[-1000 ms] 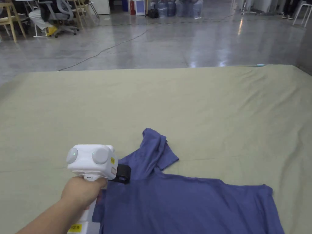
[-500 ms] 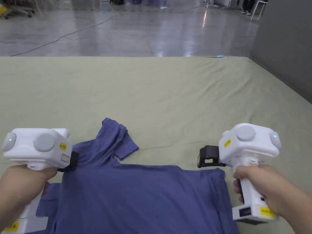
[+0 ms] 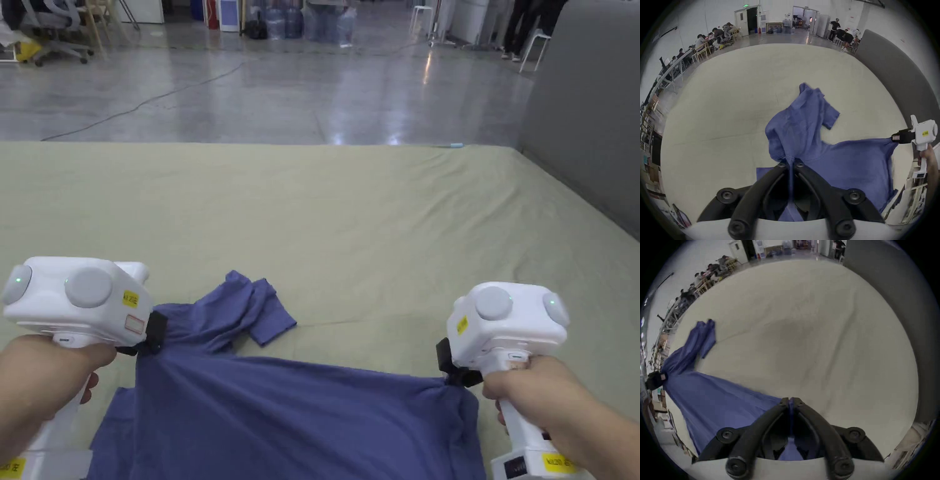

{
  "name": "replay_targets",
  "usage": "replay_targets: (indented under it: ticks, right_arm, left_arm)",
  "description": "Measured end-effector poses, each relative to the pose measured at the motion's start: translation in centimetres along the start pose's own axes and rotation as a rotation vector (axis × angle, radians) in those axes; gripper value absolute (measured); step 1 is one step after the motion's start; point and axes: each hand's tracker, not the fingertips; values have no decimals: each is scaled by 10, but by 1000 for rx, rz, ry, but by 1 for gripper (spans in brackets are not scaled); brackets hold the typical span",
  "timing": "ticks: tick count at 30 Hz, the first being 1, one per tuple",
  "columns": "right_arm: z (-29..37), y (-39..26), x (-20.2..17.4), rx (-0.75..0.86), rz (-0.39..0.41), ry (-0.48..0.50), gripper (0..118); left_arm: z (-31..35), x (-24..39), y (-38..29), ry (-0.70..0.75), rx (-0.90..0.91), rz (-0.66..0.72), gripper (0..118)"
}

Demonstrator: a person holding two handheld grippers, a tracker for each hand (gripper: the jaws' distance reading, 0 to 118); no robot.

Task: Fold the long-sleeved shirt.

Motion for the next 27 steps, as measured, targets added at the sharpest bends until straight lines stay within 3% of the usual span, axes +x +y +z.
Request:
replay_targets:
  ticks: [3,8,11,15,21,27]
  right_arm:
    - [54,22,11,51,57,33,0]
    - [166,65,5,242,190,-89,0]
    - [229,111,2,336,186,-118,0]
    - [335,142,-22,508,190,-155,0]
    - [459,202,-53,735,157,-245,0]
    - [548,227,-64,888,54,-184,0]
  left_arm:
    - [54,11,11,-23,33,-20,0]
    - [143,26,60,61,128,-74,0]
    - [208,25,107,45,235,-13,0]
    - [296,34,173,138,397,-81,0]
    - [416,51,251,192,613,-70,0]
    - [482,41,299,169,800,72,0]
